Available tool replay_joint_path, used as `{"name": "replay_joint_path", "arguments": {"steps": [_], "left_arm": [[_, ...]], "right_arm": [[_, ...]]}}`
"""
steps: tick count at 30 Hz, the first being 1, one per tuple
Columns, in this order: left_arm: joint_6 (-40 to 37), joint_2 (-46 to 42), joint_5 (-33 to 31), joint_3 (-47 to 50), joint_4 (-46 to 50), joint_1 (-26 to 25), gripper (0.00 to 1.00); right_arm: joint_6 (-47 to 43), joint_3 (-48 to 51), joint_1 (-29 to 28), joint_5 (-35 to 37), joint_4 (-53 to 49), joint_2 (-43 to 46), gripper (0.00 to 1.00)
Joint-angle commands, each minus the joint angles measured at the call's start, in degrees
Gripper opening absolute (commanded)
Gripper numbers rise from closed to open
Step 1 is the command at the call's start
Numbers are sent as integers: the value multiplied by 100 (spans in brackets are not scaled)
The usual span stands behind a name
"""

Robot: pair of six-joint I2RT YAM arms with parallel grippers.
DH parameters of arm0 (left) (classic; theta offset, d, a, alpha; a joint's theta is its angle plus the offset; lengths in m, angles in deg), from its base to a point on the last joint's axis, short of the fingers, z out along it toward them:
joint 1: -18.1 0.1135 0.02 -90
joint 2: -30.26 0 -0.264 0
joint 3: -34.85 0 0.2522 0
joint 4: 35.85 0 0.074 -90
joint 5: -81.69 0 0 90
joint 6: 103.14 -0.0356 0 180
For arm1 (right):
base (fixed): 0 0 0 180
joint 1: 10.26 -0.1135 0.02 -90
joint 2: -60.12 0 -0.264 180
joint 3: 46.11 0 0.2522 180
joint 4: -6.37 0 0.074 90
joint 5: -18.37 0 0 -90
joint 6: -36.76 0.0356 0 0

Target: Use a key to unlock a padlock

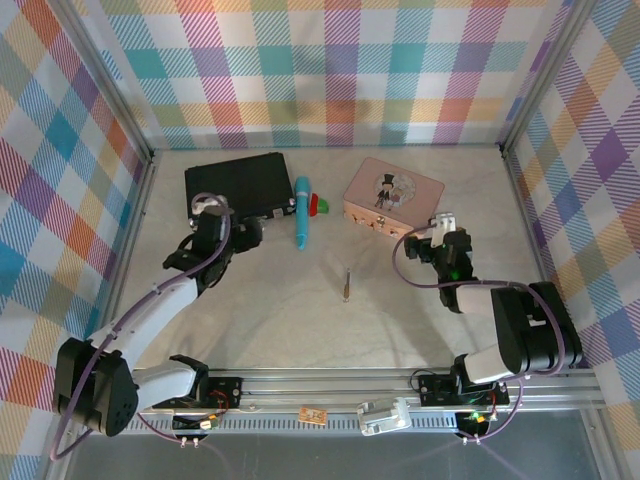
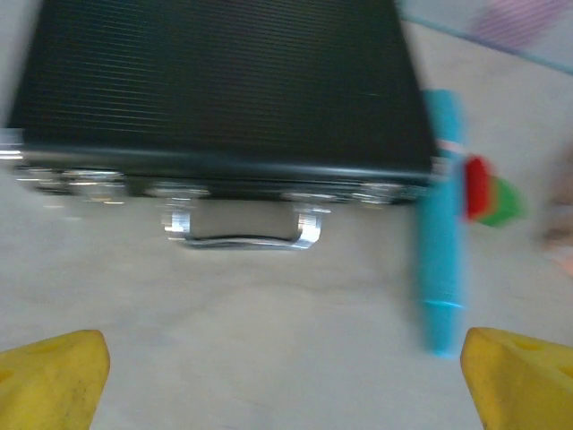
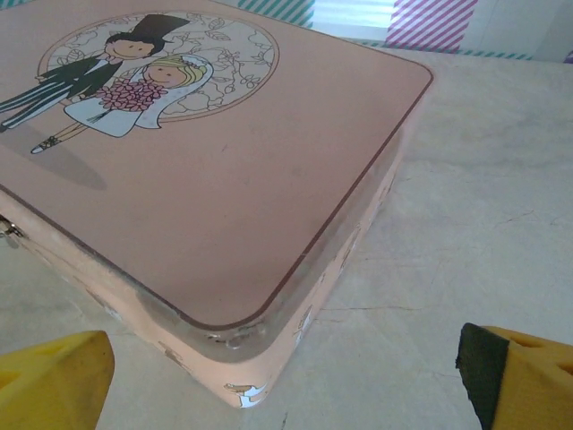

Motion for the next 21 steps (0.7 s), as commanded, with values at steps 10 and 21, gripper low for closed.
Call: {"name": "replay_joint_path", "arguments": {"steps": [10, 21], "left_arm": [[-1522, 1078, -1083, 1459, -3122, 648, 100], [-2216, 2253, -249, 2575, -6993, 927, 100]], "right_arm": [[499, -222, 635, -554, 334, -511, 99], [491, -223, 641, -556, 343, -517, 99]]}}
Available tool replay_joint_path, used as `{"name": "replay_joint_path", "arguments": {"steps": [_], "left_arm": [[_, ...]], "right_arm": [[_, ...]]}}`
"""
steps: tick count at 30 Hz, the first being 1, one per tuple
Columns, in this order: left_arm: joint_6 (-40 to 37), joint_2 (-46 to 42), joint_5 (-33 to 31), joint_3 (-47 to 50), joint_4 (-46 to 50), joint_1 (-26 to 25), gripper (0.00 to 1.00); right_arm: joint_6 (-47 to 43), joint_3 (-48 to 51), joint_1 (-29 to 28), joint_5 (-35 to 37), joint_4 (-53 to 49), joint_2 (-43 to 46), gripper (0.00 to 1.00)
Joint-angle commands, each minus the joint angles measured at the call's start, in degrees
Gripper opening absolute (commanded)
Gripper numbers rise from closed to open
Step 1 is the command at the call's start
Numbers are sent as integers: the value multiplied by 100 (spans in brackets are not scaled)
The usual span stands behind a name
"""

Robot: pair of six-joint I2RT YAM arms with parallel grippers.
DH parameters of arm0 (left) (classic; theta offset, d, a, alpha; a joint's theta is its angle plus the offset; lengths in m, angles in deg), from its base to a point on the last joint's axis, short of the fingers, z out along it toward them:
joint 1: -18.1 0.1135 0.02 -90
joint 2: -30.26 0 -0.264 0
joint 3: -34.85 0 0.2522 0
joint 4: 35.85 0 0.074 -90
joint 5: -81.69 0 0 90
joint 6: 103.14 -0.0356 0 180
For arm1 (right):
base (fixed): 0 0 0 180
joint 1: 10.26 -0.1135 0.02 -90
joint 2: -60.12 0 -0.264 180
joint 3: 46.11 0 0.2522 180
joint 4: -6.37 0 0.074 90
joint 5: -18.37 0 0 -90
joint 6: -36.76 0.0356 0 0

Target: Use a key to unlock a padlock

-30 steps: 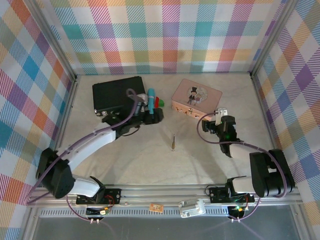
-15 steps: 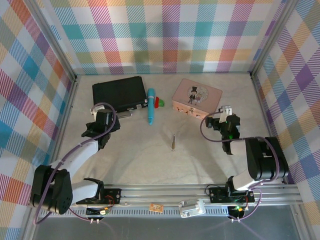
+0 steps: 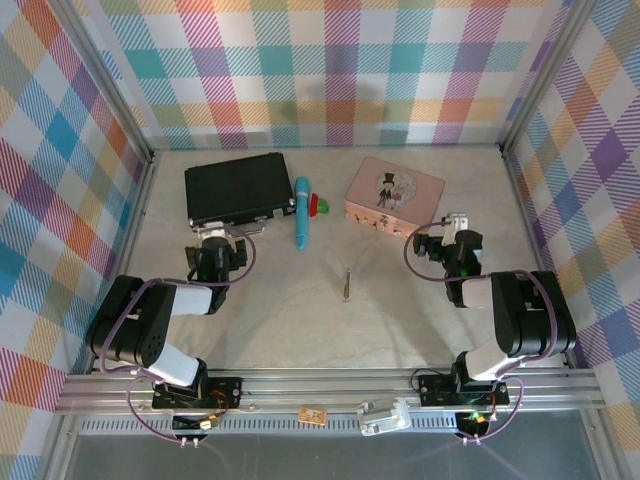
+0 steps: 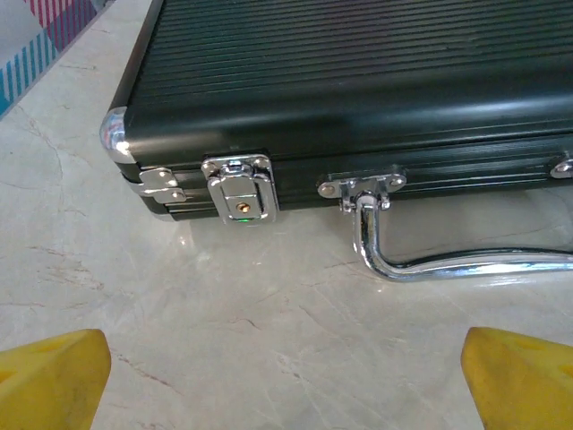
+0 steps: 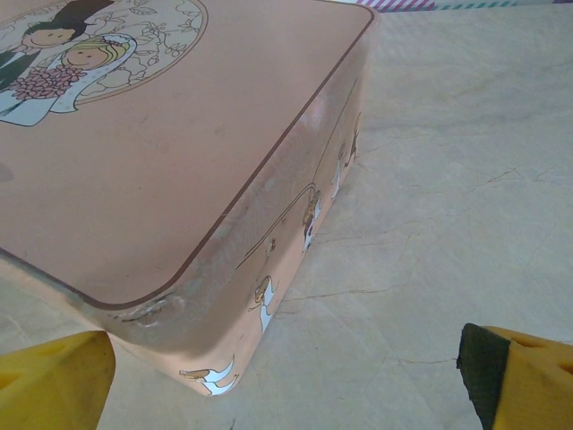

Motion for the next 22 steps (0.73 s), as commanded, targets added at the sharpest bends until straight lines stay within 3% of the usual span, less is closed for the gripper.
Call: {"name": "replay_joint_path", "arguments": {"steps": [1, 3, 5, 7, 22], "left_arm": [[-276, 567, 308, 432, -2382, 188, 100], [-138, 187, 394, 281, -1390, 180, 100], [-275, 459, 382, 147, -1639, 175, 100], [-128, 308, 591, -33, -991, 265, 100], [-6, 346, 751, -120, -889, 428, 100]], "right_arm": [[85, -131, 26, -56, 68, 5, 99], [81, -132, 27, -52, 60, 8, 99], [88, -131, 27, -54, 68, 9, 99], [85, -131, 29, -51, 76, 5, 99], [85, -139, 27, -53, 60, 7, 99]]}}
